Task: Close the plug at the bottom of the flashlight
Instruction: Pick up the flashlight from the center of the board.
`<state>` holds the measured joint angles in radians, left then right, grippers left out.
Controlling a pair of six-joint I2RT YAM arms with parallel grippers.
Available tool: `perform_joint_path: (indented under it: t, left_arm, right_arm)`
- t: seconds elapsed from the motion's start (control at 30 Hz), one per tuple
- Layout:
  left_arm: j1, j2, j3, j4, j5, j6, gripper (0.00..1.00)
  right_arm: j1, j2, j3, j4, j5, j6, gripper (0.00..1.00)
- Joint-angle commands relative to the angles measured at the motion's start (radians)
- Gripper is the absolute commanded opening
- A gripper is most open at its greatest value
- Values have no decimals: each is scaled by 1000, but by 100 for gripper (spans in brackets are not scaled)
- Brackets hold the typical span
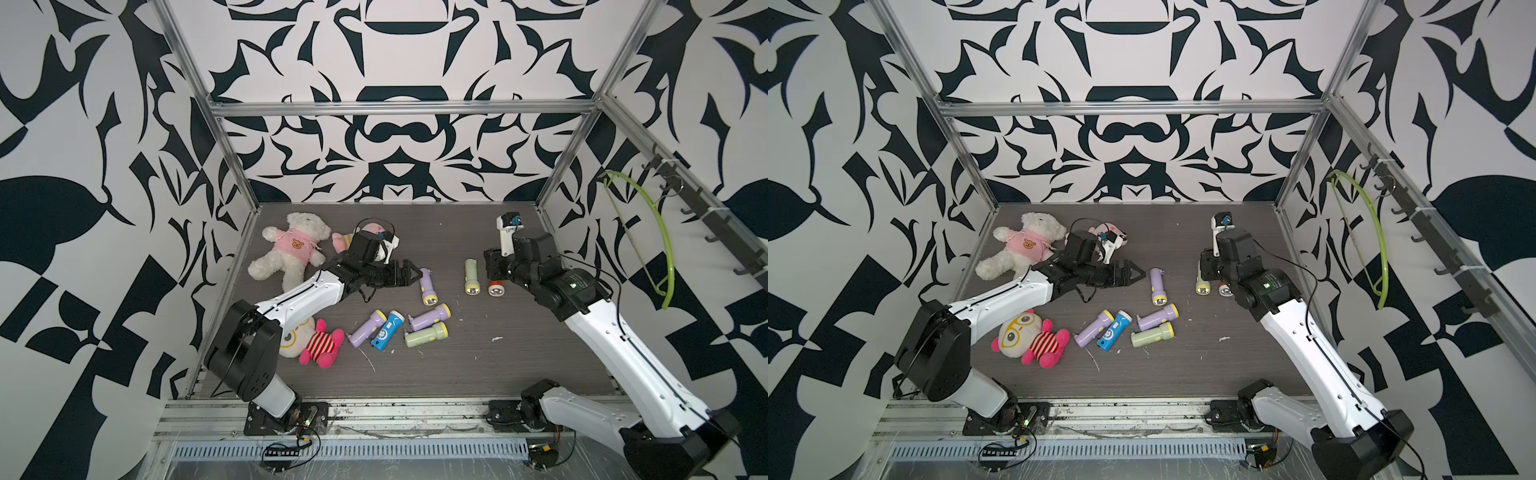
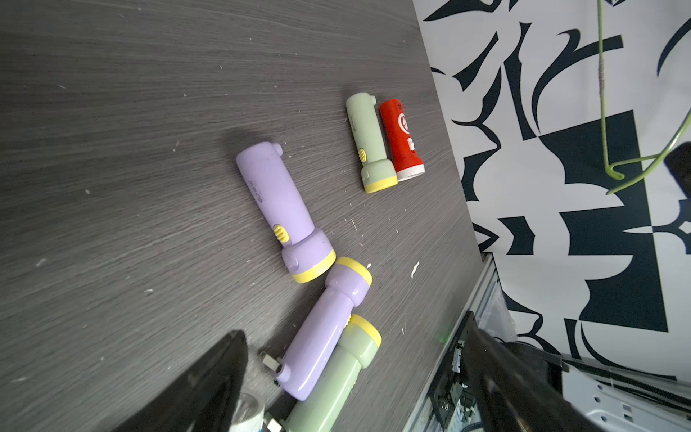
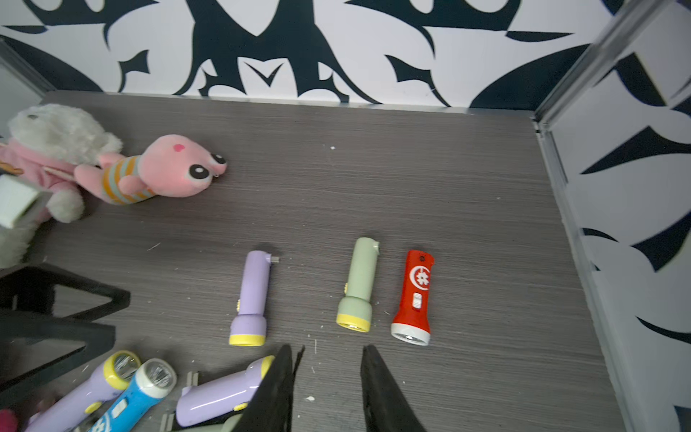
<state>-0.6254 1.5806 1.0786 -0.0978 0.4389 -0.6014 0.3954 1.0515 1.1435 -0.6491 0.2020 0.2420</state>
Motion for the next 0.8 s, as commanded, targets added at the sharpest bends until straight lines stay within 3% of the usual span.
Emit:
perform_joint_path:
  t: [0.0,0.33,0.77]
  left_arm:
    - [-7,29,55,-22,-5,22,95]
    - [-79,153,184,-147,-84,73,96]
    - [-182,441,475,-411,-359,112,90]
  right_arm:
    - [-20,-30,-22,5,62,29,35]
    - [-49,-19,-27,-2,50,44,39]
    - [-53,-10,-29,-4,34,40,41]
